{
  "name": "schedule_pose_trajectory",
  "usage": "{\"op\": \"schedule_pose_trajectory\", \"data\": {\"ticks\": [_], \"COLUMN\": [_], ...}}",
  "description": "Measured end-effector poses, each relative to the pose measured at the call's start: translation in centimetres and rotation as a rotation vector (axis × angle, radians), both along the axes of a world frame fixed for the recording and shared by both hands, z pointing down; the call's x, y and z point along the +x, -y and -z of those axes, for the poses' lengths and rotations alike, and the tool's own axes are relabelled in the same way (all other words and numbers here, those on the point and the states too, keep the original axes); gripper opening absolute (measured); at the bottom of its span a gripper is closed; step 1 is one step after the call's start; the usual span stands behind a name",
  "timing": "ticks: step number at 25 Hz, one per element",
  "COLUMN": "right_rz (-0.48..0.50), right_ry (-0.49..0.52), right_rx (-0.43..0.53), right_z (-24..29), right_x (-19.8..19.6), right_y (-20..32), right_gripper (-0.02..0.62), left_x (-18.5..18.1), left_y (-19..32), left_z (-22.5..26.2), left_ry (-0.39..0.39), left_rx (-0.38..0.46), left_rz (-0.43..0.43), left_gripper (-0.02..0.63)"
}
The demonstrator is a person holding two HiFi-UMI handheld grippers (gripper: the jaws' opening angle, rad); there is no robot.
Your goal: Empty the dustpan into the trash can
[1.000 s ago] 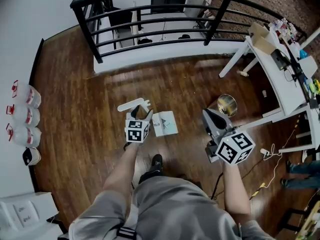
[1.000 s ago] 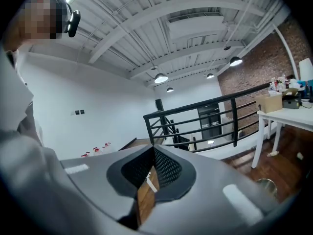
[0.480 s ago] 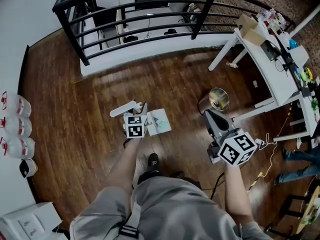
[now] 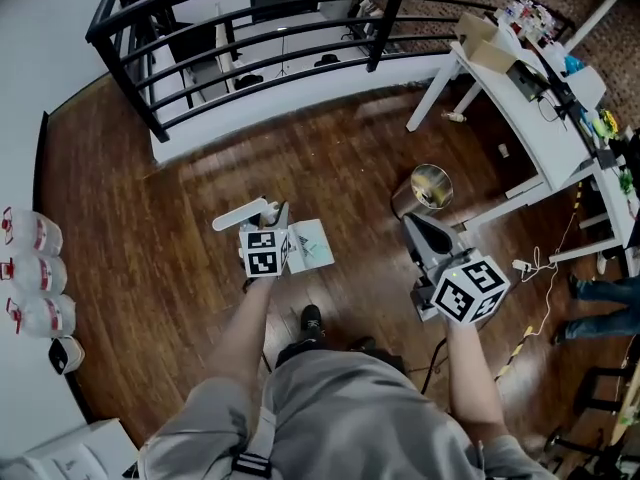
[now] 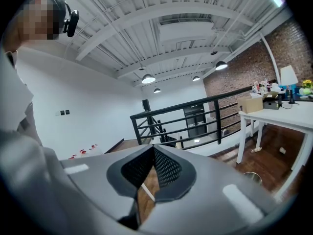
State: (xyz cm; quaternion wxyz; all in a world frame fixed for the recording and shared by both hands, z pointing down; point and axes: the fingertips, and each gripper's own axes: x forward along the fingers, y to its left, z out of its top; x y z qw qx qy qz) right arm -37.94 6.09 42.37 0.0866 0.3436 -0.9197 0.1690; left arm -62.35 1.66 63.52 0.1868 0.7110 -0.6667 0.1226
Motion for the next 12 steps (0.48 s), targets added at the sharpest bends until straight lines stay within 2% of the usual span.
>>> {"op": "schedule_pose_trajectory", "data": {"ticks": [8, 12], "right_rz": [-0.007, -0.008], "right_ry": [0.044, 0.06], "right_rx": [0.015, 0.025], "right_z": [0.8, 1.4], "right_x": [-0.1, -0.1], "right_y": [0.2, 0.5], "right_gripper": [0.0, 0.0], "left_x": [1.0, 1.5], "left_y": [0.0, -0.4], "left_z": [5.5, 8.5], "left_ry": [0.075, 0.084], "left_rx": [0.073, 0.081], "left_rz": [-0.093, -0.12], "left_gripper": [0.207, 0.207]}}
